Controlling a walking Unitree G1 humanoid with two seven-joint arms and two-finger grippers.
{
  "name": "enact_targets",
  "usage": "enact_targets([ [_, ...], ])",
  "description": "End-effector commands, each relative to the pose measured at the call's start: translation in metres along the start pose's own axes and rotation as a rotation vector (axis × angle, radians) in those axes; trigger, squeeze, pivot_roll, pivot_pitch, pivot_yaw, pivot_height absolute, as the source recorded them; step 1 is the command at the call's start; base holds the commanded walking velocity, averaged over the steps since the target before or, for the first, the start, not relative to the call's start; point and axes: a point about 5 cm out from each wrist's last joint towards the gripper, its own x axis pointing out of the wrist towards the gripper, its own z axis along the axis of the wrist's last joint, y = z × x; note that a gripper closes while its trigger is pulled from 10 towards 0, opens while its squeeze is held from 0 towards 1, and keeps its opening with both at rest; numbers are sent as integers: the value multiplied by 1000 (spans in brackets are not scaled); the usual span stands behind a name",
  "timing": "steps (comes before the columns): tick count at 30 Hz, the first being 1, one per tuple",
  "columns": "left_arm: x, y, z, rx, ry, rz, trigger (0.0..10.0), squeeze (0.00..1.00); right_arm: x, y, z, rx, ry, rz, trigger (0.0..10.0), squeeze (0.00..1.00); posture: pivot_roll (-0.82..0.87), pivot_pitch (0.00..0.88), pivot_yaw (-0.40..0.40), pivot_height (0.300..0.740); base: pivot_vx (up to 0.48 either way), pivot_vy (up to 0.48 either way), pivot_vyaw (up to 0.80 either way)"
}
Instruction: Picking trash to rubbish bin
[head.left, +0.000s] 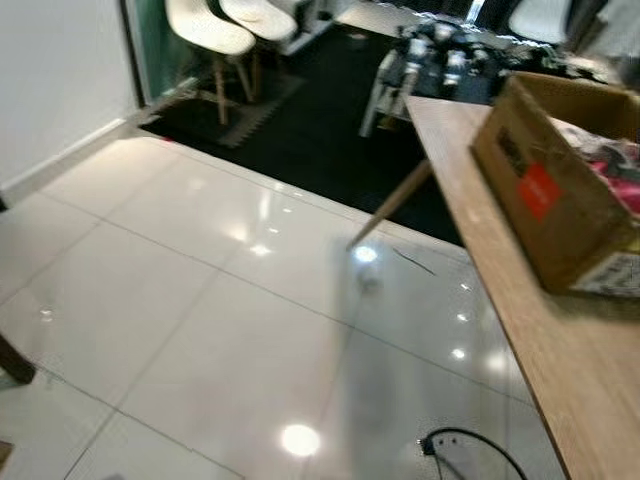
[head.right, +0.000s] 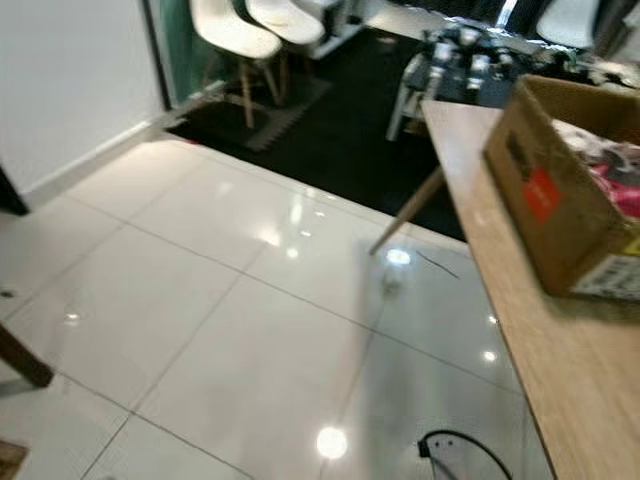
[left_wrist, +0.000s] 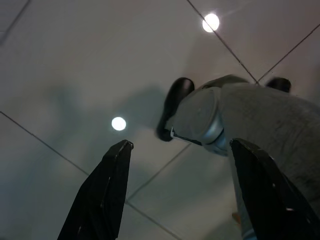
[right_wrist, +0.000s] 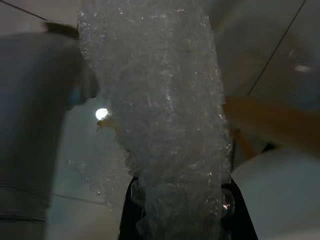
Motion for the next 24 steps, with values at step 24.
enact_targets([
  [24, 2, -10, 5, 105, 7, -66, 10000, 0, -28, 53, 139, 141, -528, 439, 10000, 0, 156, 120, -32, 740, 0, 0, -300],
])
